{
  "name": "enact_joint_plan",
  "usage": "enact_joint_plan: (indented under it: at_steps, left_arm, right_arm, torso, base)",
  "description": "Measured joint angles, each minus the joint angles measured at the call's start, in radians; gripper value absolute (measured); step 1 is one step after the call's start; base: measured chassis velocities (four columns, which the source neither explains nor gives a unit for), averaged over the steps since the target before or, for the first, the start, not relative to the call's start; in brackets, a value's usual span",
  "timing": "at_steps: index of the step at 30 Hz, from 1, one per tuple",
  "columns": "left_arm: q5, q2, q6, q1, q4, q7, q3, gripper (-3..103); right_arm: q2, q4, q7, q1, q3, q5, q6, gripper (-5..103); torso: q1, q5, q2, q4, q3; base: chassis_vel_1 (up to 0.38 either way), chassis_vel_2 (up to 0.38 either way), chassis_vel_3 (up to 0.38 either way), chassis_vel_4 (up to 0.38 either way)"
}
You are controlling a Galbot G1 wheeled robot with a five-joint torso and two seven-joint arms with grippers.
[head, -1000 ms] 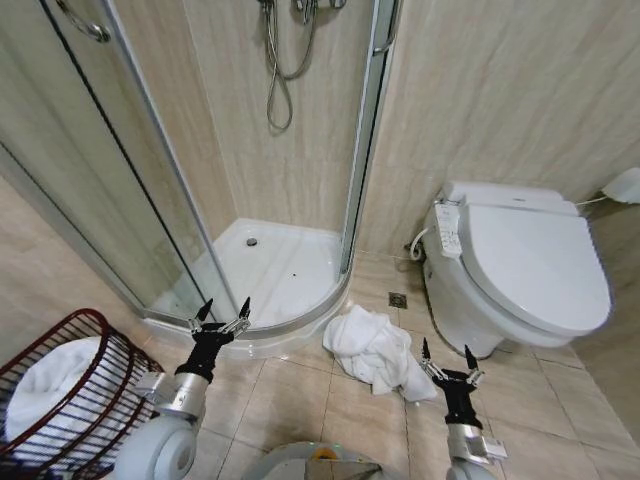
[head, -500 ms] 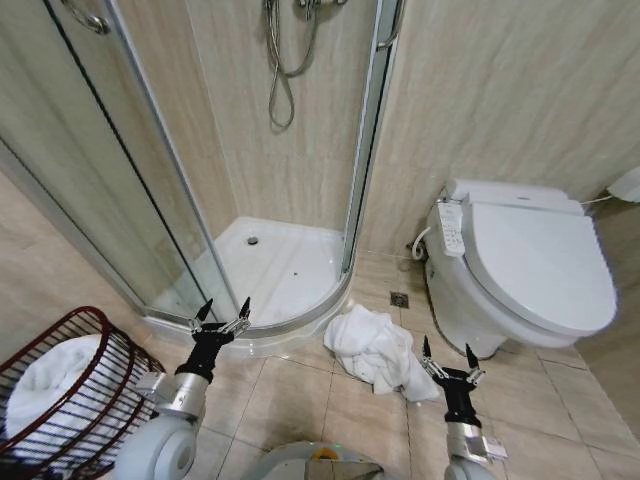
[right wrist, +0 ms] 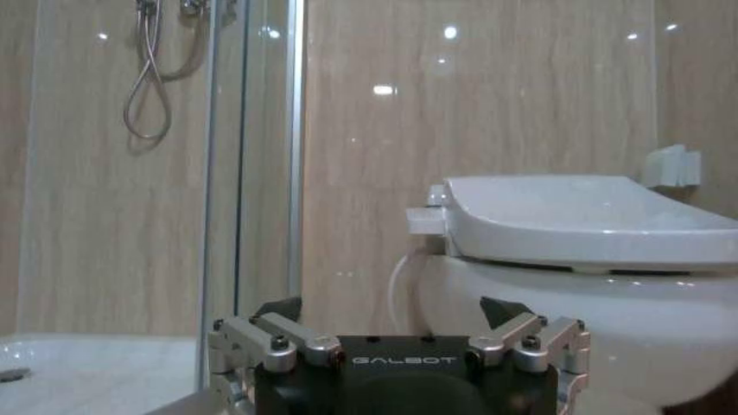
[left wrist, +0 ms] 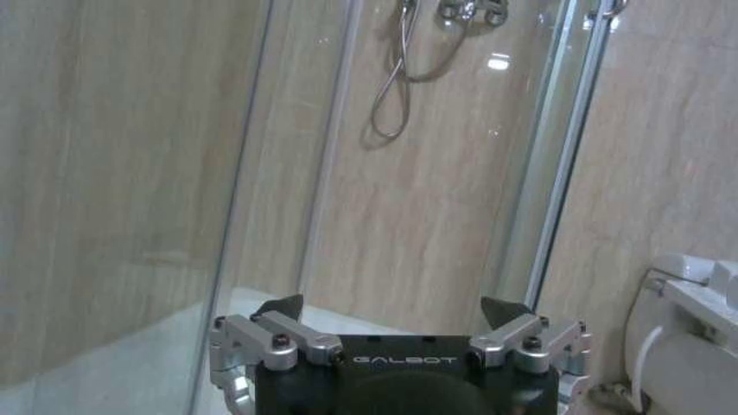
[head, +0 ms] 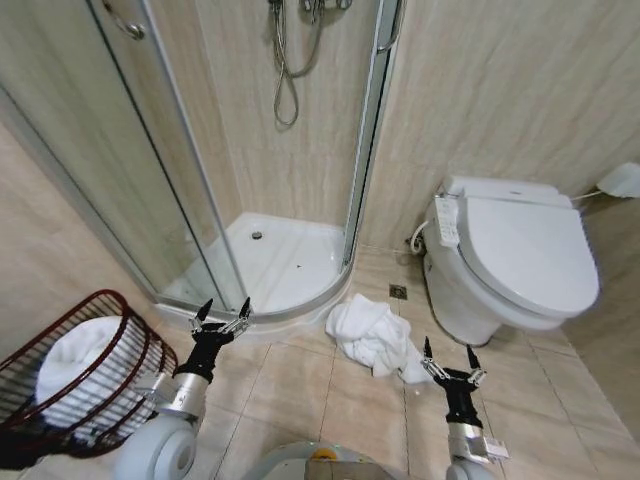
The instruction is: Discard the used towel into the hamper.
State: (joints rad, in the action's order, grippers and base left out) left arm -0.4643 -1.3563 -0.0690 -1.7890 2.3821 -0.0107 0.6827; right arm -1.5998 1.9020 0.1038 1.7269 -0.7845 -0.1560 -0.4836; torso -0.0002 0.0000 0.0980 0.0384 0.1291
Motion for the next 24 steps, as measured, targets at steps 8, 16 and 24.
enact_joint_plan:
  at_steps: [8, 16, 24]
  left_arm:
    - [0.0, 0.0, 0.0, 0.001, 0.0, 0.0, 0.0, 100]
    - [0.0, 0.0, 0.0, 0.0, 0.0, 0.0, 0.0, 100]
    - [0.0, 0.0, 0.0, 0.0, 0.0, 0.0, 0.0, 100]
  right_arm:
    - [0.014, -0.028, -0.009, -0.005, -0.005, 0.005, 0.044, 100]
    - [0.045, -0.09, -0.003, -0.033, -0.013, -0.004, 0.069, 100]
    - [0.178, -0.22, 0.079, -0.139, -0.012, -0.09, 0.116, 100]
  torso:
    - [0.0, 0.0001, -0.011, 0.0001, -0.01]
    - [0.0, 0.0002, -0.027, 0.0001, -0.027]
    - [0.0, 0.0004, -0.032, 0.0002, -0.031]
  base:
    - [-0.018, 0.027, 0.047, -0.007]
    - [0.034, 0.047, 0.052, 0.042]
    - [0.035, 0.023, 0.011, 0.019]
